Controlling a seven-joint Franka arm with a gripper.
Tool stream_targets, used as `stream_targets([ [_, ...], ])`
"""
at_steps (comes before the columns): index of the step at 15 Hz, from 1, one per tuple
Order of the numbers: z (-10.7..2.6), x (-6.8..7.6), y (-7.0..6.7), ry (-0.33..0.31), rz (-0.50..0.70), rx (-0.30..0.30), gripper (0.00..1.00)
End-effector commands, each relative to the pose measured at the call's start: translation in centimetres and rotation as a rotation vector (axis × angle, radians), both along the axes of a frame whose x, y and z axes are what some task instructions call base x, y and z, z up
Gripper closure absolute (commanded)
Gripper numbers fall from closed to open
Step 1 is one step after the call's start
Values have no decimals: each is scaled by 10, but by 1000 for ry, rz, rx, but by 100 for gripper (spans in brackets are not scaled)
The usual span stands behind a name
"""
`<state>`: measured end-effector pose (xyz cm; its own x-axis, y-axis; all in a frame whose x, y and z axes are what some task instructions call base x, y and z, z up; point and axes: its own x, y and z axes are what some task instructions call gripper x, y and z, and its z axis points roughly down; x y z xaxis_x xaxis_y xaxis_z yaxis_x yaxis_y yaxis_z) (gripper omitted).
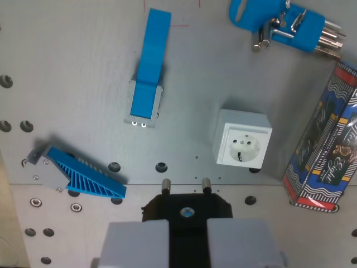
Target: Move above the white socket
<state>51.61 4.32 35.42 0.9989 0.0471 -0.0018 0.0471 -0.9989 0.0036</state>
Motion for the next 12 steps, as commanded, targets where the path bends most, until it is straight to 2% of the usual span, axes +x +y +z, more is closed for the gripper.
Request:
stream_targets([
  [1,-6,-4,-3,-16,-17,3,100],
  [7,-21,-10,-9,-60,-35,7,100],
  [12,-42,-19,-15,-82,-51,10,100],
])
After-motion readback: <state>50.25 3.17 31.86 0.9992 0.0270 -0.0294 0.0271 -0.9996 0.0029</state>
